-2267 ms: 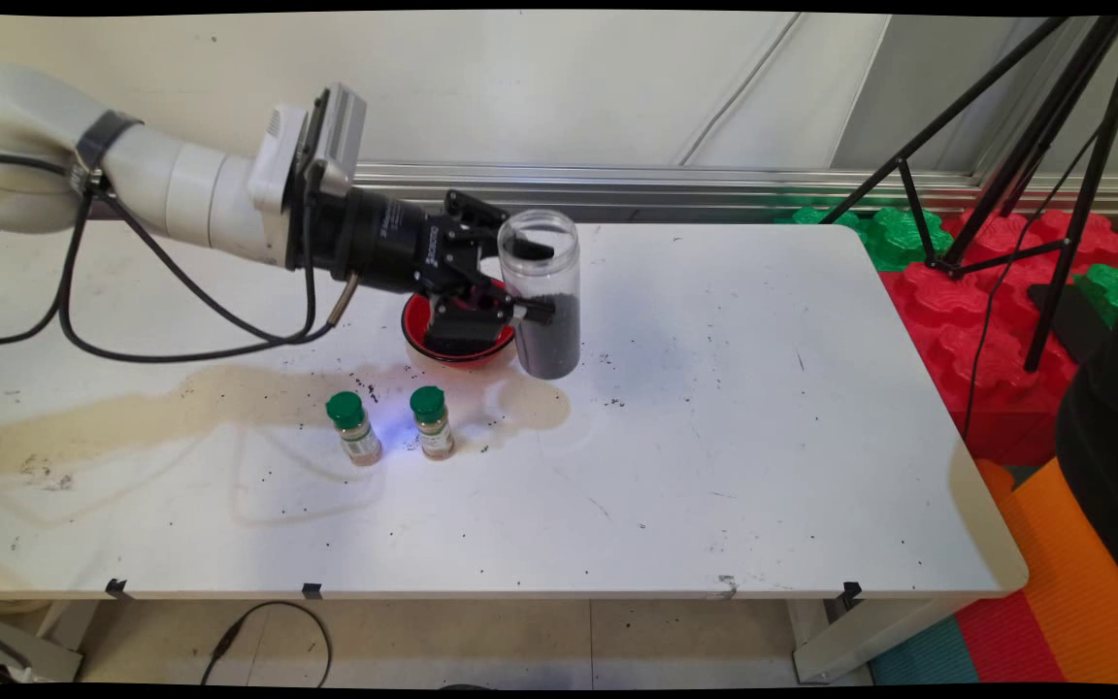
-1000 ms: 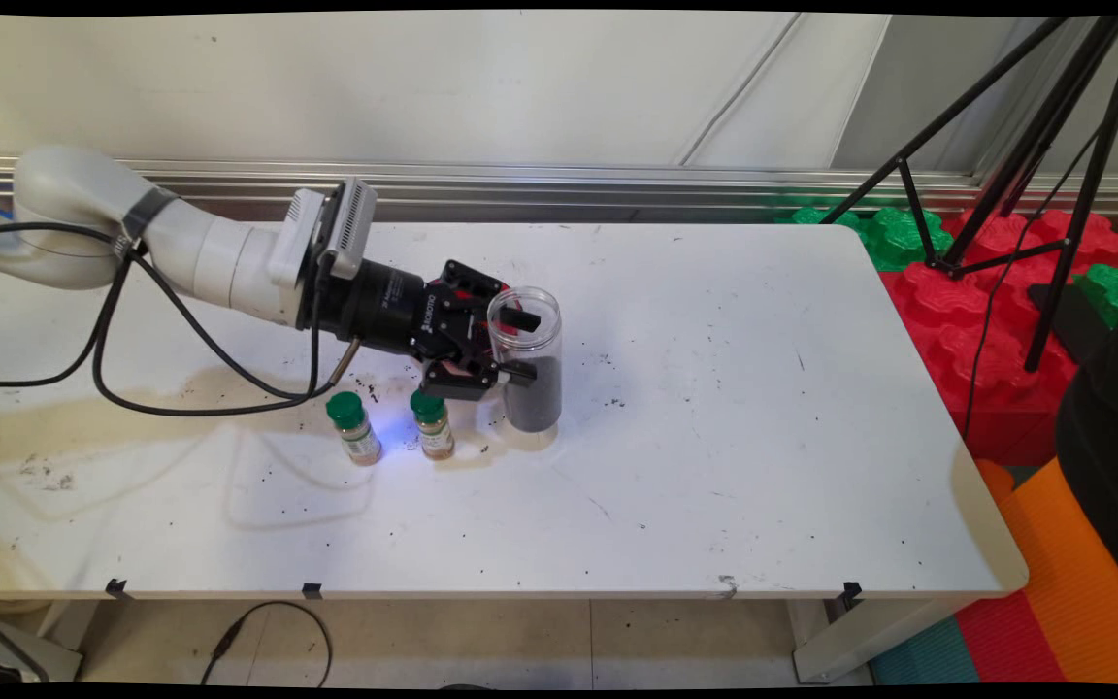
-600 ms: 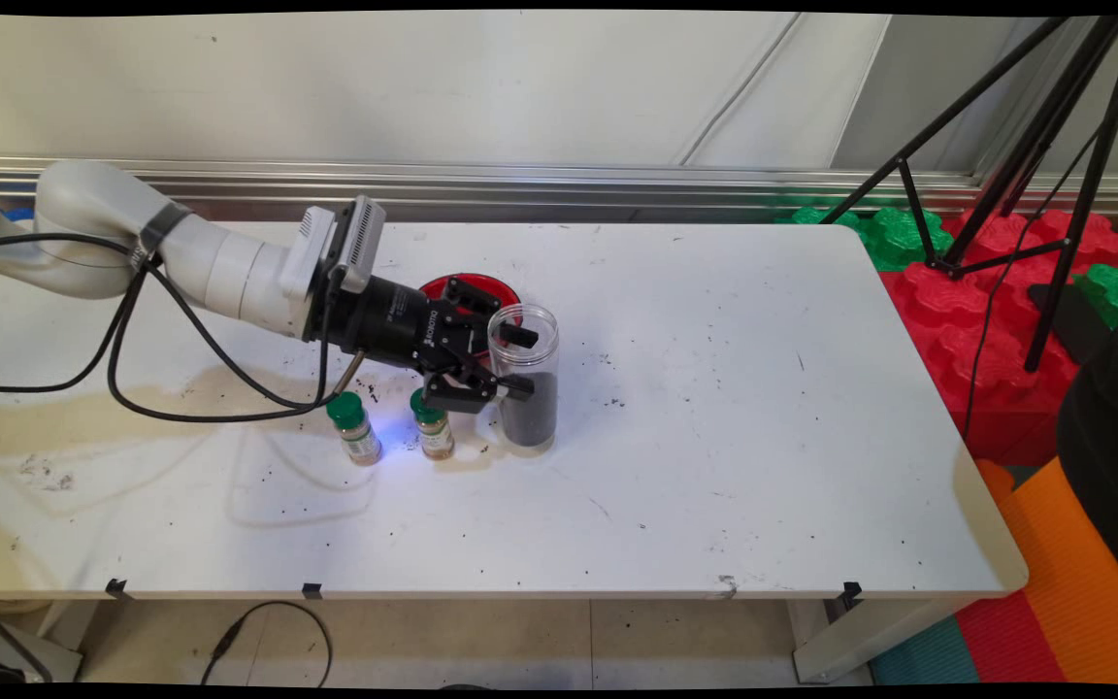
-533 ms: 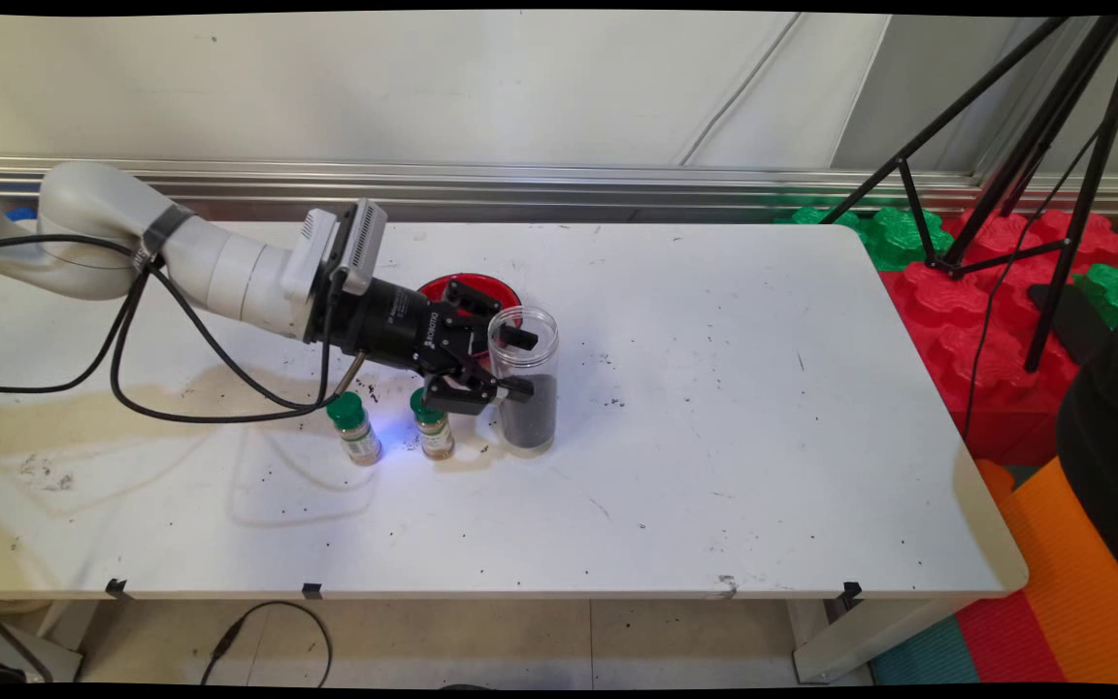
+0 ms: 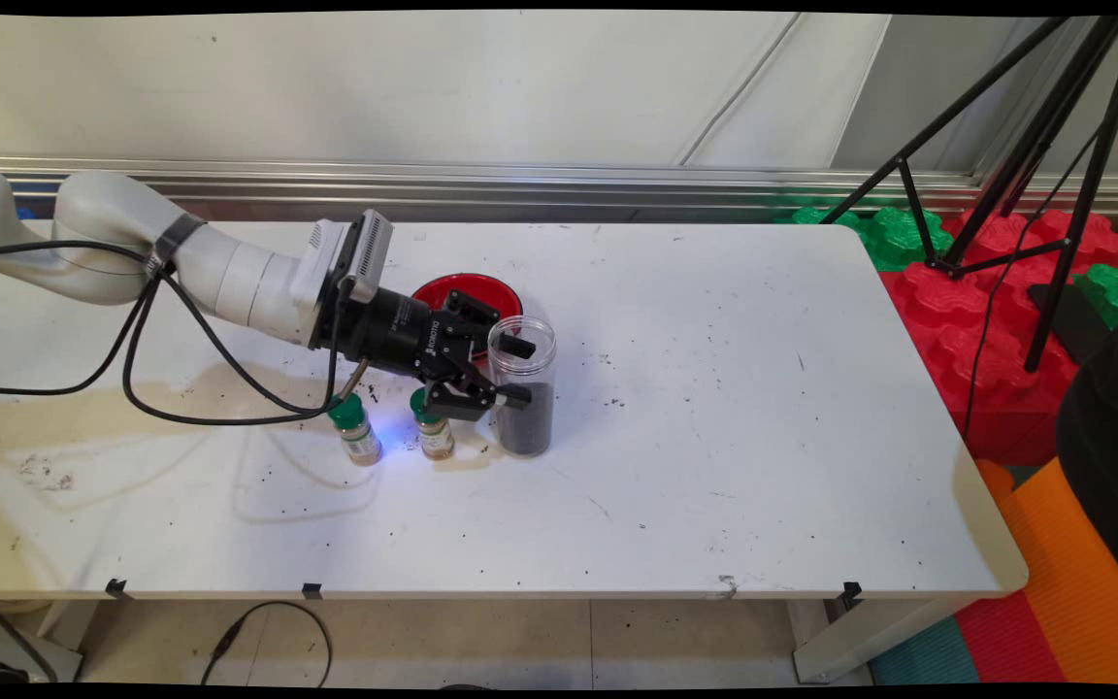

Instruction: Place the picked object on the table

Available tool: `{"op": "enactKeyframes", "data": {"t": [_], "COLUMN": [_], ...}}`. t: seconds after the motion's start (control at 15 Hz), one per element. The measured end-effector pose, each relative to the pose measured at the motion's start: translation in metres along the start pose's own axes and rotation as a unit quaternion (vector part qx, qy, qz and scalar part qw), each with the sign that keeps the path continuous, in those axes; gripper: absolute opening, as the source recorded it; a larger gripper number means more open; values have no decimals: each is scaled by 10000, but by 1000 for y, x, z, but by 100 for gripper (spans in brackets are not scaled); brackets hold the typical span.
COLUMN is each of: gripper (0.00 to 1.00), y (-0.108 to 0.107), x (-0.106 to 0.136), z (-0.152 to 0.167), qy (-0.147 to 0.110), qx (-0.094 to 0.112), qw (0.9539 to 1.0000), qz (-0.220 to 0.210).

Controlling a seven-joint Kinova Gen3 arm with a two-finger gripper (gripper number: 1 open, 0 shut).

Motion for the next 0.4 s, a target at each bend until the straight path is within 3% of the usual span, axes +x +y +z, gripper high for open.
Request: {"op": "enactKeyframes", "data": {"t": [0.13, 0.2, 0.4], "gripper": [0, 100, 100], "y": [0, -1, -1], "x": [-2, -2, -5], "z": [1, 1, 2], "qy": [-7, -8, -15], "qx": [-18, -27, -53], "qw": [10000, 10000, 10000], "qz": [-15, -20, -40]}}
